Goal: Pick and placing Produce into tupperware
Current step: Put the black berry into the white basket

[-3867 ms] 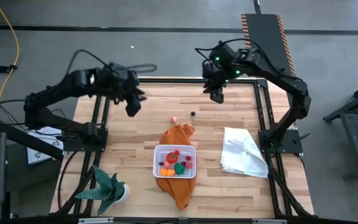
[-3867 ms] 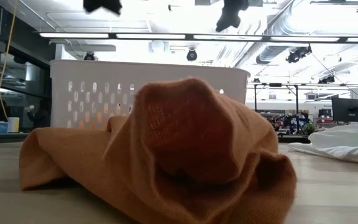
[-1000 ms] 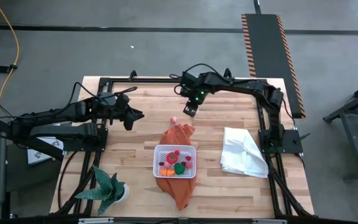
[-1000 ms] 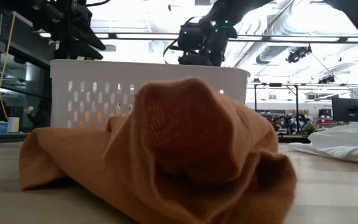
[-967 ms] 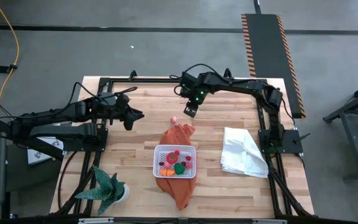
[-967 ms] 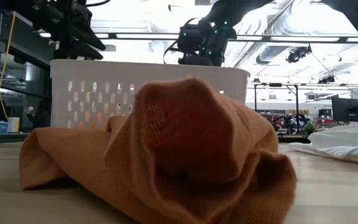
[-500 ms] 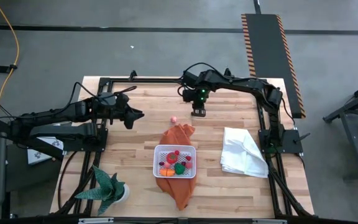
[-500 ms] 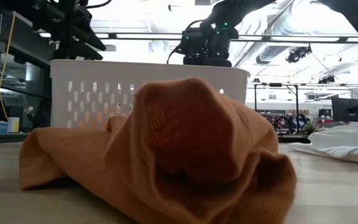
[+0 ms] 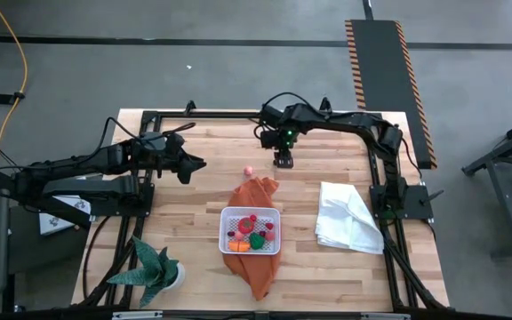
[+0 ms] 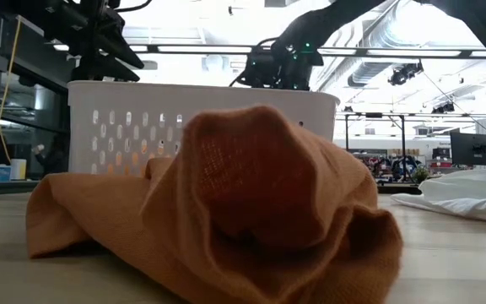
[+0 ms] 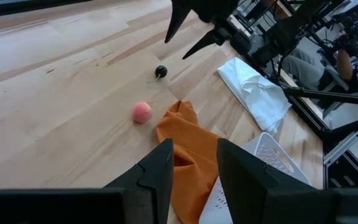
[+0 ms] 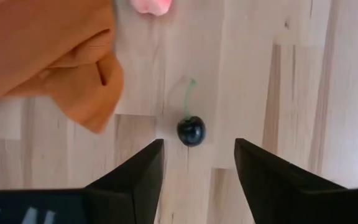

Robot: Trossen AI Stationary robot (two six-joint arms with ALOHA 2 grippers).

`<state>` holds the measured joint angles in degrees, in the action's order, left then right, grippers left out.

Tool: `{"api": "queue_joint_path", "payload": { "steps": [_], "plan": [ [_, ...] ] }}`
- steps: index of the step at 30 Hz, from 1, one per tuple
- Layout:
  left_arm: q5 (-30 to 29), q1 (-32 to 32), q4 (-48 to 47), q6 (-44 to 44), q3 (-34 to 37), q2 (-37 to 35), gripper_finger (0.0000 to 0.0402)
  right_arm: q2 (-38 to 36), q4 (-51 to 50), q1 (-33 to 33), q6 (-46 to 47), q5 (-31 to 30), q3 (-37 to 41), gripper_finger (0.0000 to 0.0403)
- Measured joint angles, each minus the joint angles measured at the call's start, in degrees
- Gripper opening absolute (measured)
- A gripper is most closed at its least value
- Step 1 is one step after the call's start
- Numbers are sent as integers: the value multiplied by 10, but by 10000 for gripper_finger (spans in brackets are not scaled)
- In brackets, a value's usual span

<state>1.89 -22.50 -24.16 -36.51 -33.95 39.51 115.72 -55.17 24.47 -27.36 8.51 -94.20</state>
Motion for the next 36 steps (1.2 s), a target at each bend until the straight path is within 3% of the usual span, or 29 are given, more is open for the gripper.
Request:
{"api": "queue_joint_path", "payload": {
  "steps": [15,36],
  "plan": [
    [0,0,0,-13,0,0,111,0,64,0,-16,8,89,189],
    [0,0,-6,-30,0,0,111,39,114,-7,-16,16,90,189]
  ]
}}
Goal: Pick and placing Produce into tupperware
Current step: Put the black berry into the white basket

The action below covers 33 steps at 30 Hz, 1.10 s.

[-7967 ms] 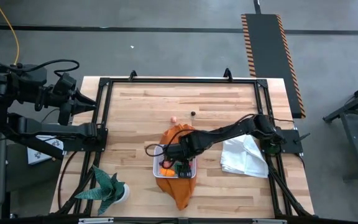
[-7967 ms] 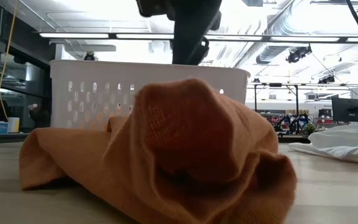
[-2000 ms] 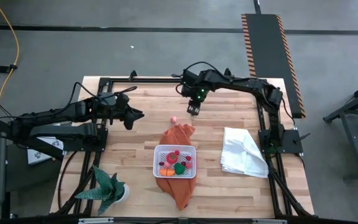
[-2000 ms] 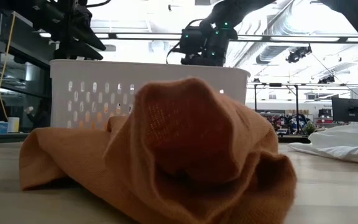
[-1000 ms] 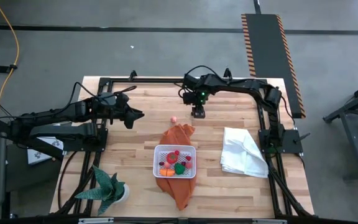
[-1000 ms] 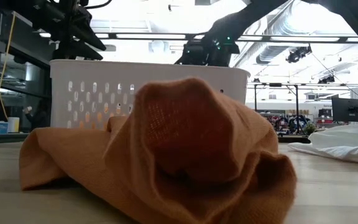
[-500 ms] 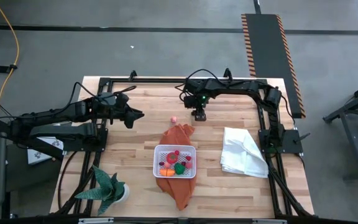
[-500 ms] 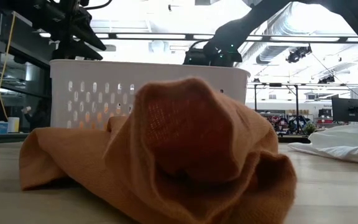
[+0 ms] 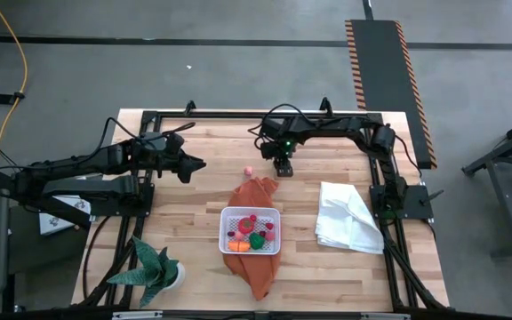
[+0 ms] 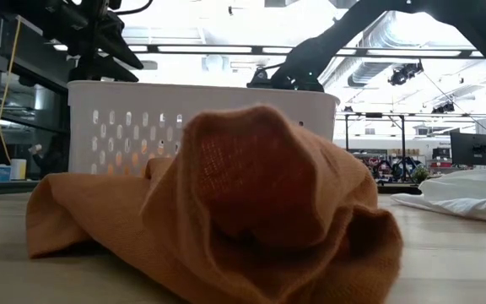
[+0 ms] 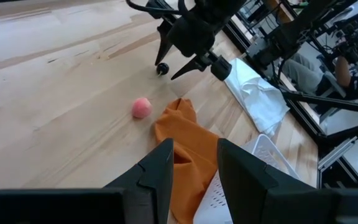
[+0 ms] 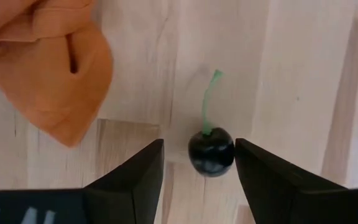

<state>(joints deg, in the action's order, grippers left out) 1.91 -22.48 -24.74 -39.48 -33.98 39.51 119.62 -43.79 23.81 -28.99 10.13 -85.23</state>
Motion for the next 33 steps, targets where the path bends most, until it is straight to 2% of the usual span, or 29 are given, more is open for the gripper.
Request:
{"api": "queue_joint_path", "payload": {
  "steps": [15,33],
  "plan": [
    [0,0,-12,0,0,0,111,0,13,0,0,-6,0,173],
    [0,0,-12,0,0,0,111,4,13,7,2,-15,-1,172]
  ]
}}
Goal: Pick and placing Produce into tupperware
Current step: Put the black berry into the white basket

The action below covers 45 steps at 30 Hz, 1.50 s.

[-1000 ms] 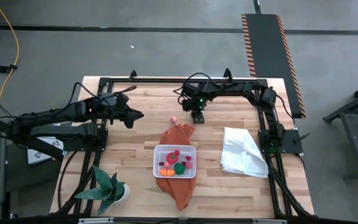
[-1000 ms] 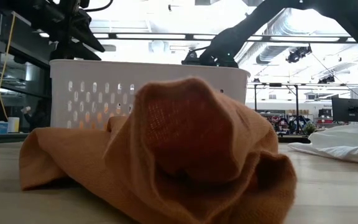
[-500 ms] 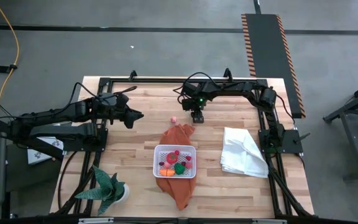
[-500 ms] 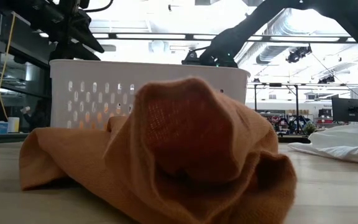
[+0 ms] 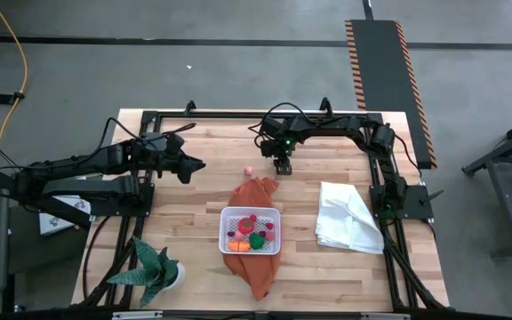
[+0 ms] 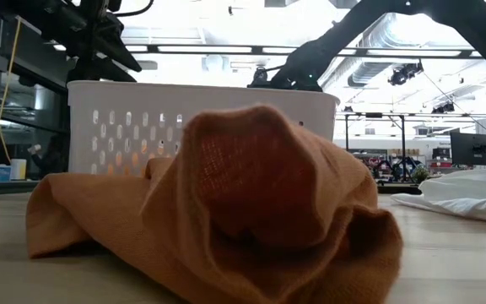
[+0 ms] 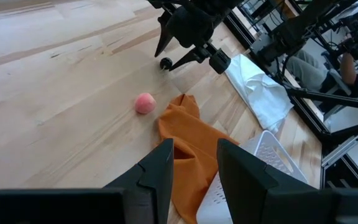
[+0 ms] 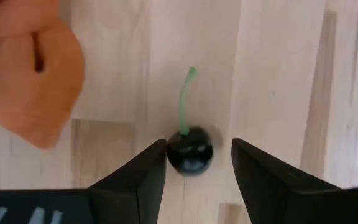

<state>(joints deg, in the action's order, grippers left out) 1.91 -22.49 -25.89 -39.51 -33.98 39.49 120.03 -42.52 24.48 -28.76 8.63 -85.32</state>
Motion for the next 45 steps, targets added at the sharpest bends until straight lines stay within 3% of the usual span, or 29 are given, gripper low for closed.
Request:
{"api": "queue_joint_path", "payload": {
  "steps": [23,35,45],
  "plan": [
    [0,0,0,0,0,0,111,4,0,3,-2,-16,0,171],
    [0,0,0,0,0,0,111,4,3,3,-2,-12,0,139],
    [0,0,0,0,0,0,111,4,11,3,5,-11,0,137]
  ]
}}
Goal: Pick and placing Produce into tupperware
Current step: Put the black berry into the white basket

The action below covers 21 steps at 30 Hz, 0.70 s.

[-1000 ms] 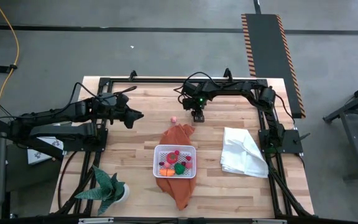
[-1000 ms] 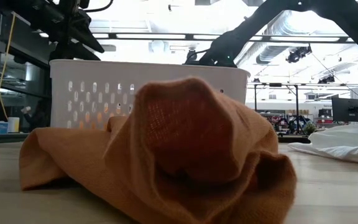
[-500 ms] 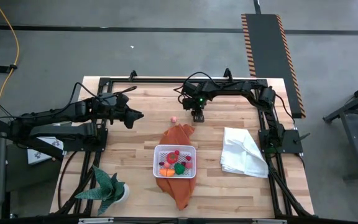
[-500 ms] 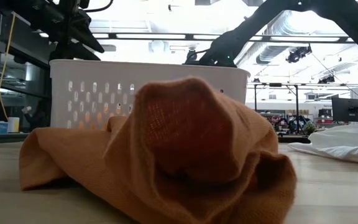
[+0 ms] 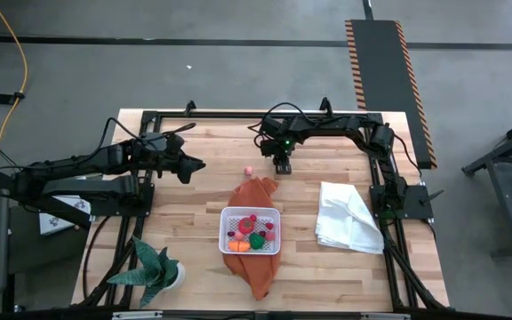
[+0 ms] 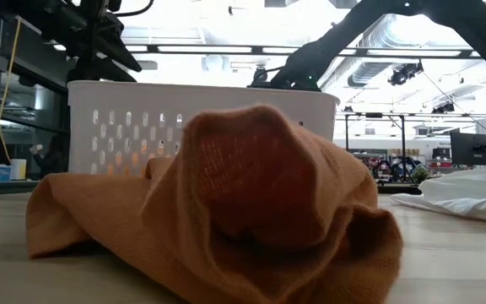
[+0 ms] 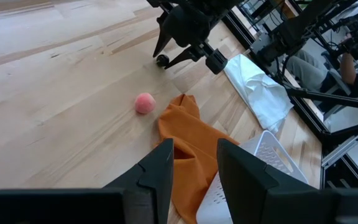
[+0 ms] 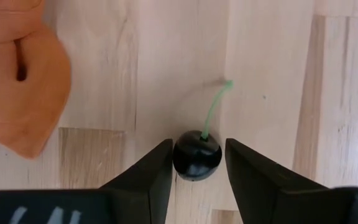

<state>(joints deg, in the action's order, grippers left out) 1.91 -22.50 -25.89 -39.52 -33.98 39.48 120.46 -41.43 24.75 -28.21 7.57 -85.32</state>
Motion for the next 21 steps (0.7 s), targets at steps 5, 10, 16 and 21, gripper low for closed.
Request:
{"api": "queue_joint_path", "payload": {
  "steps": [5,10,16,21],
  "plan": [
    [0,0,0,0,0,0,111,0,-1,0,18,0,-1,137],
    [0,0,0,0,0,0,111,0,-4,3,24,1,-1,137],
    [0,0,0,0,0,0,111,0,-9,3,23,1,-1,136],
    [0,0,0,0,0,0,111,0,-9,3,23,1,-1,113]
  ]
}}
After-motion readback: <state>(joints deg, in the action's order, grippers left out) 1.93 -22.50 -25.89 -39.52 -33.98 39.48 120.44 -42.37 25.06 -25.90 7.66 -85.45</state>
